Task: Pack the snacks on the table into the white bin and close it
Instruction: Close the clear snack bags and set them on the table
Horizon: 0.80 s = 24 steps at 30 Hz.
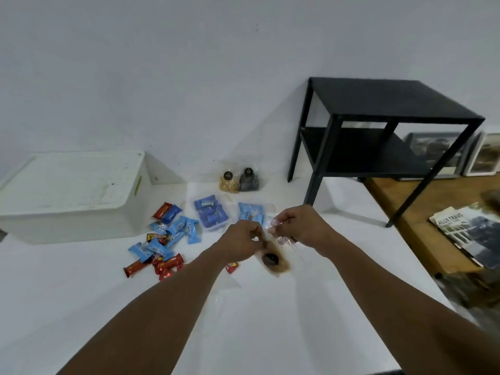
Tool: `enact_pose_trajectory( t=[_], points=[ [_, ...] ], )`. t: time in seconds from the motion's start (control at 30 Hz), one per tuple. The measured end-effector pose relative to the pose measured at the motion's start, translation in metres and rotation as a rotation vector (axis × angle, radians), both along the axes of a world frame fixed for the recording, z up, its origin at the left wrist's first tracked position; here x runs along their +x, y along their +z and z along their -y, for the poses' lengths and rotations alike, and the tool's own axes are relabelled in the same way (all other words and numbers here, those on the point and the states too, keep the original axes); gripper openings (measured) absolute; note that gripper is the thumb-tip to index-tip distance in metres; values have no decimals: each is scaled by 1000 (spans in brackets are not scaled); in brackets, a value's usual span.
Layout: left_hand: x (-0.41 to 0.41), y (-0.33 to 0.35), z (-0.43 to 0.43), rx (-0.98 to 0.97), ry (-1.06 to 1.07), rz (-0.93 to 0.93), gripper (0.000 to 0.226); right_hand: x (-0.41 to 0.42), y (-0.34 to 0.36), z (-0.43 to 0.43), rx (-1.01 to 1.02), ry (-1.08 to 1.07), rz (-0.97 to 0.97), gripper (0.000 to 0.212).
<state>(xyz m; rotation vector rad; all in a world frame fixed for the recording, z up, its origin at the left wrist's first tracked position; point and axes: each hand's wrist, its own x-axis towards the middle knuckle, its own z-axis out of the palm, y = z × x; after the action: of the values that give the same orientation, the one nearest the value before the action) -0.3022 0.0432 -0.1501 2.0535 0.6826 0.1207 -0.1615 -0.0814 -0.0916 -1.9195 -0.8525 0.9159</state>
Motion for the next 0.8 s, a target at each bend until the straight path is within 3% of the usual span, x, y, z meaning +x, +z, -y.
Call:
enact_pose_trajectory(
  t=[0.3,0.43,0.53,0.67,0.8],
  points=[
    [-19,70,-60,-99,241,236,30,14,72,-52,118,141,172,20],
    [-30,102,-95,-147,261,313,39,1,97,-86,168,224,205,21],
    [-39,133,-119,-249,249,386,34,-2,119,-112,179,280,240,23],
    [-50,160,-146,-227,192,402,20,-5,139,-145,165,345,279,21],
    [-58,171,-172,-246,197,437,31,-8,145,-175,179,344,295,24]
  ],
)
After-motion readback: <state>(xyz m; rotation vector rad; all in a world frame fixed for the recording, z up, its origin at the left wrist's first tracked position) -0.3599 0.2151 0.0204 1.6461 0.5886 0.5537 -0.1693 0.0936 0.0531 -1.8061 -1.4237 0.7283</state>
